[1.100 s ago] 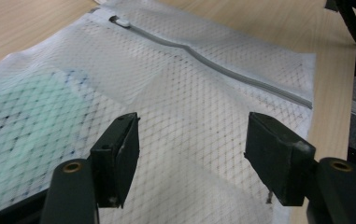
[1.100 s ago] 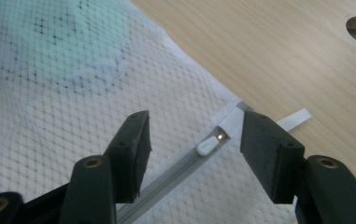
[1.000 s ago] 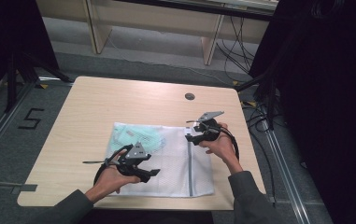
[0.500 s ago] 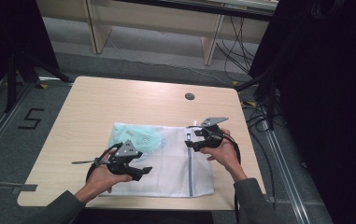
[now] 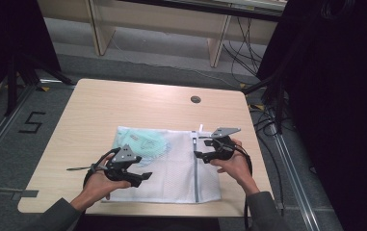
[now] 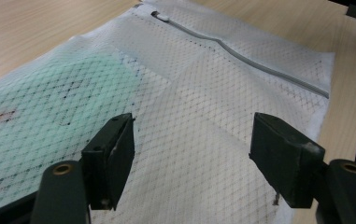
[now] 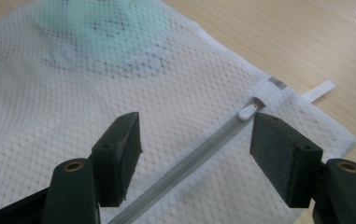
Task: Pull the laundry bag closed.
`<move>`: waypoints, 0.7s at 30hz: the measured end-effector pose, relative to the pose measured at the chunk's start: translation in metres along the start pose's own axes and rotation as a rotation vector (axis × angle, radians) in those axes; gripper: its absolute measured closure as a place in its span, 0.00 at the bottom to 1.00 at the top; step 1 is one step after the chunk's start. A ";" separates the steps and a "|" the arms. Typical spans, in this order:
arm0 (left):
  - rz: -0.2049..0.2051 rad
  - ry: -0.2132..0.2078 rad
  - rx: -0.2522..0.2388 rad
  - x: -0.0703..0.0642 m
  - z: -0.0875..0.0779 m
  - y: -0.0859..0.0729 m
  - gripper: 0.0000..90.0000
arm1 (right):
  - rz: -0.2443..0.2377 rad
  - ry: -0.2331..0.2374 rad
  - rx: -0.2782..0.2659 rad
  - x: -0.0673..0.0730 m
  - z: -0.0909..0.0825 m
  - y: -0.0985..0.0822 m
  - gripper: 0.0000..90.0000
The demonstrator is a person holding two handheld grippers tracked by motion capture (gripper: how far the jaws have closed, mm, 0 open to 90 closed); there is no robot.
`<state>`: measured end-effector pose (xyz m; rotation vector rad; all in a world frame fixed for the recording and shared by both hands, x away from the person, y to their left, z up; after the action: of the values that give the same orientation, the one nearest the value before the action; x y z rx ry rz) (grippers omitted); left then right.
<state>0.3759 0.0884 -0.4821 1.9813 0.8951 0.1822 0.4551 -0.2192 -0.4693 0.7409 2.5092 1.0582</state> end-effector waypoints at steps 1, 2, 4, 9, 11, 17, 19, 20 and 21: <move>0.006 0.002 -0.004 0.001 -0.001 0.000 0.33 | -0.005 0.020 0.028 0.001 -0.002 -0.001 0.38; -0.008 0.001 -0.005 0.001 -0.001 0.000 0.33 | -0.006 0.017 0.029 0.003 -0.002 -0.003 0.38; 0.001 0.005 -0.008 0.002 -0.002 -0.001 0.33 | -0.007 0.027 0.035 0.005 -0.003 -0.005 0.38; 0.017 0.012 0.003 0.003 -0.006 -0.003 0.33 | 0.003 0.023 0.018 0.011 -0.005 -0.010 0.36; -0.001 0.009 -0.004 0.002 -0.006 -0.003 0.33 | 0.002 0.032 0.024 0.013 -0.007 -0.012 0.36; 0.006 0.007 0.009 0.001 -0.007 -0.006 0.32 | 0.002 0.035 0.032 0.020 -0.011 -0.019 0.35; -0.005 0.010 0.004 0.000 -0.007 -0.007 0.32 | -0.003 0.036 0.045 0.021 -0.012 -0.021 0.35; 0.016 0.009 0.007 0.001 -0.007 -0.007 0.32 | 0.004 0.029 0.021 0.023 -0.011 -0.022 0.35; 0.019 0.006 0.013 0.001 -0.007 -0.007 0.32 | 0.000 0.033 0.045 0.023 -0.014 -0.023 0.35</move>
<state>0.3698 0.0957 -0.4838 2.0027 0.8841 0.1940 0.4223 -0.2273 -0.4789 0.7424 2.5690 1.0247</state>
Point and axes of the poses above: each handheld gripper's, and its own axes: z roughly forward along the jaws, y roughly out of its top, x roughly to its left, the point moved 3 cm from there along z, roughly forward along the jaws, and after that the axes turned 9 degrees about -z, right-handed, at the moved point
